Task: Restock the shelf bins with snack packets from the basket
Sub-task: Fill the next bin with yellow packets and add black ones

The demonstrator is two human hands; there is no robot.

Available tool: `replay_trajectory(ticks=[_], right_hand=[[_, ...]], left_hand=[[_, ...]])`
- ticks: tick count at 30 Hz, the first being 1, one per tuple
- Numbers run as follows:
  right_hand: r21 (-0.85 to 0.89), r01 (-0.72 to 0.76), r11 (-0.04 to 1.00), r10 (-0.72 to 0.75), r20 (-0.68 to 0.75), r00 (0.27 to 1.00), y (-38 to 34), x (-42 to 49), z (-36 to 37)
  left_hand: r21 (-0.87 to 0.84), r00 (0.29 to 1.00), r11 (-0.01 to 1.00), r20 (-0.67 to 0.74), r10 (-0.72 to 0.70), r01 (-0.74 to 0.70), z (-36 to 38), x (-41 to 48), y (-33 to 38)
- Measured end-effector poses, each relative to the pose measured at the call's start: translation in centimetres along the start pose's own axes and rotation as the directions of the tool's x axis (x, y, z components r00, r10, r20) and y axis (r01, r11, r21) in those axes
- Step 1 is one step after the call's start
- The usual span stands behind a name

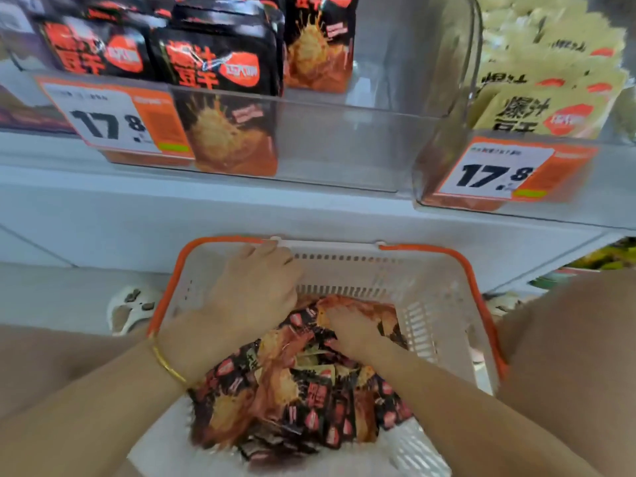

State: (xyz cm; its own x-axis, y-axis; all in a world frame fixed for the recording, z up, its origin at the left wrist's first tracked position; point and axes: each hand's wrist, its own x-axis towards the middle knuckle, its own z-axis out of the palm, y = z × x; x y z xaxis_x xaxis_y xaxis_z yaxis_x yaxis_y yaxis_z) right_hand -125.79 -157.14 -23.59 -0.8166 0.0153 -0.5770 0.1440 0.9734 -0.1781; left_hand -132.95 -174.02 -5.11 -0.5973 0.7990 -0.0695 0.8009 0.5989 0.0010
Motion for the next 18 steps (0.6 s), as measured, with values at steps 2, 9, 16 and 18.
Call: replay_trajectory(ticks=[2, 9, 16, 18], right_hand=[[-0.073, 0.050, 0.996, -0.052, -0.026, 0.998, -0.6, 1.0, 1.4], [-0.295, 0.010, 0.955, -0.012, -0.005, 1.000, -1.0, 1.0, 2.4], [-0.004, 0.026, 1.000, -0.026, -0.050, 0.998, -0.3, -2.0, -2.5], [0.199, 0.017, 0.980, 0.021, -0.185, 0.982, -1.4, -3.8, -4.9]], left_hand=[[-0.047, 0.999, 0.998, 0.029, -0.038, 0.039, 0.5, 0.1, -0.2], [-0.066, 0.993, 0.992, 0.066, -0.100, 0.105, 1.1, 1.1, -0.7], [-0.197, 0.974, 0.967, 0.187, -0.126, 0.163, 1.7, 2.5, 1.2], [-0.393, 0.934, 0.867, 0.300, -0.196, 0.308, 1.3, 2.7, 1.8]])
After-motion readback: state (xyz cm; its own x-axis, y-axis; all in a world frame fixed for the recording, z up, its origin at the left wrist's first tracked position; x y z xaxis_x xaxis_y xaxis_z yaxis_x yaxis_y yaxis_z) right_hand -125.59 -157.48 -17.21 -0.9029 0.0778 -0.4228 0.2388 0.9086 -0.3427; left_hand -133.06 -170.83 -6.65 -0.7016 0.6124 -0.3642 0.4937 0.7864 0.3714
